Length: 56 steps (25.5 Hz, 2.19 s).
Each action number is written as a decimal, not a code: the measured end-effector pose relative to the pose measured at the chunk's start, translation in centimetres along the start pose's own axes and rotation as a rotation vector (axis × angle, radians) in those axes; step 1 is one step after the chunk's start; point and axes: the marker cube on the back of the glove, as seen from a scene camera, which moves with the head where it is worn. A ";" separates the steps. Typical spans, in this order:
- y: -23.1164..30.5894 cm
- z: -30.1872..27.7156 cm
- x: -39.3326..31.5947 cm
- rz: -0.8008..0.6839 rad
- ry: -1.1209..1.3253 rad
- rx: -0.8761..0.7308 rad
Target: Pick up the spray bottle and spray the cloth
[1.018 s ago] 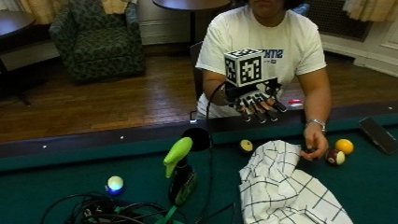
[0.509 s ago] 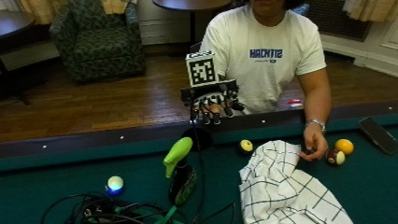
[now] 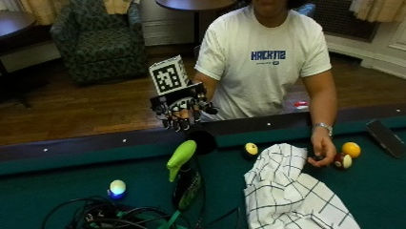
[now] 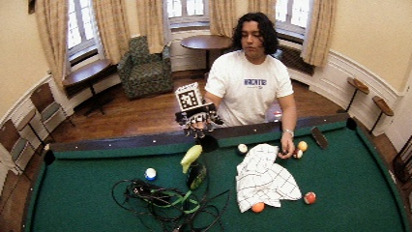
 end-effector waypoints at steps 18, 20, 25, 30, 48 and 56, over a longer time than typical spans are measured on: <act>-0.7 6.1 5.2 0.363 -0.876 0.135; -0.8 6.8 5.6 0.397 -0.962 0.151; -0.7 7.5 6.4 0.446 -0.972 0.173; 0.1 7.4 6.9 0.497 -0.925 0.273; 0.0 7.8 6.7 0.532 -0.928 0.389; -2.9 9.7 5.8 0.538 -0.874 0.273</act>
